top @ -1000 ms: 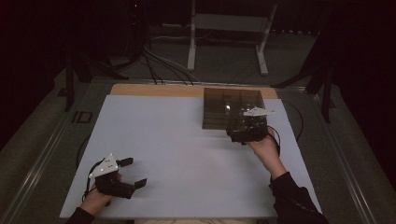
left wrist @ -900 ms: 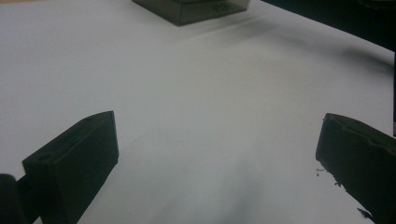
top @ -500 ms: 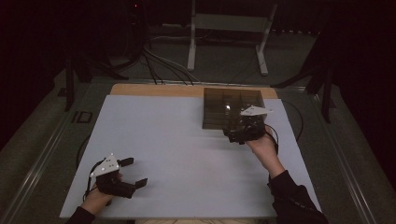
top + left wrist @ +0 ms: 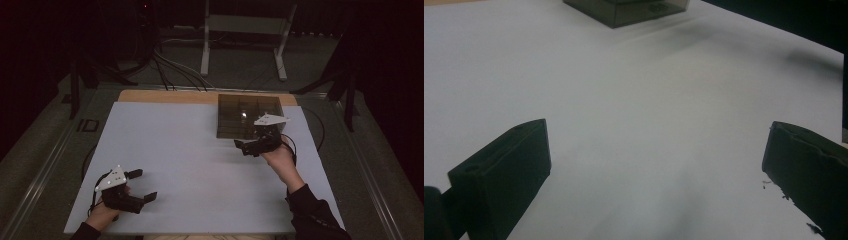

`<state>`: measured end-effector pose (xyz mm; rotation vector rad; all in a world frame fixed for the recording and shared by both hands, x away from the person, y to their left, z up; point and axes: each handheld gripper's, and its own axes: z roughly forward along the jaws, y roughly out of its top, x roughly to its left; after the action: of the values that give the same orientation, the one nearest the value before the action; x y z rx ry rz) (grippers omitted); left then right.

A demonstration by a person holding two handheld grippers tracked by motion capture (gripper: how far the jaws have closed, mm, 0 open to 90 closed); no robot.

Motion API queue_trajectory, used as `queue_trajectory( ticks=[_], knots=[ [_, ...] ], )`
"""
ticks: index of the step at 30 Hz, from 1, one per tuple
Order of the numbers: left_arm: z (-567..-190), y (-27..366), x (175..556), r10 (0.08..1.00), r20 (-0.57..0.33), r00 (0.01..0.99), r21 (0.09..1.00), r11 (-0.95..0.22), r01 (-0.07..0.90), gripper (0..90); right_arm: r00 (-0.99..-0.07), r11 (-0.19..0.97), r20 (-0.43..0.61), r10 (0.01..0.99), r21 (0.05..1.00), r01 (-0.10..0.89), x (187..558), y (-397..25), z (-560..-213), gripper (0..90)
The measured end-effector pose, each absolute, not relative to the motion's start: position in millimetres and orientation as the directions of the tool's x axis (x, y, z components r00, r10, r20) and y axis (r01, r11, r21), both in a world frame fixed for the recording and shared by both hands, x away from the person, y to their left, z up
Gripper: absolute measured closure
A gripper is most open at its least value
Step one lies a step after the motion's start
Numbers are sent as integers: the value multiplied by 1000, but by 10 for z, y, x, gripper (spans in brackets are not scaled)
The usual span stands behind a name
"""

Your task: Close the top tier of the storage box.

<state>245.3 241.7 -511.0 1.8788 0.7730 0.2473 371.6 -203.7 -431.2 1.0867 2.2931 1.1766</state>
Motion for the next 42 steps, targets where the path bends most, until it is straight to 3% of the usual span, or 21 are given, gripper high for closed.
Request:
queue_trajectory(
  ticks=[23, 42],
  knots=[
    [-5104, 2421, 2444, 613, -175, 771, 884, -247, 397, 0, -753, 411, 83, 652, 796, 444, 3523, -1961, -4578, 0],
    [-5099, 2424, 2440, 612, -171, 772, 885, -248, 393, 0, -783, 469, 67, 619, 767, 437, 3314, -2042, -4856, 0]
  ],
)
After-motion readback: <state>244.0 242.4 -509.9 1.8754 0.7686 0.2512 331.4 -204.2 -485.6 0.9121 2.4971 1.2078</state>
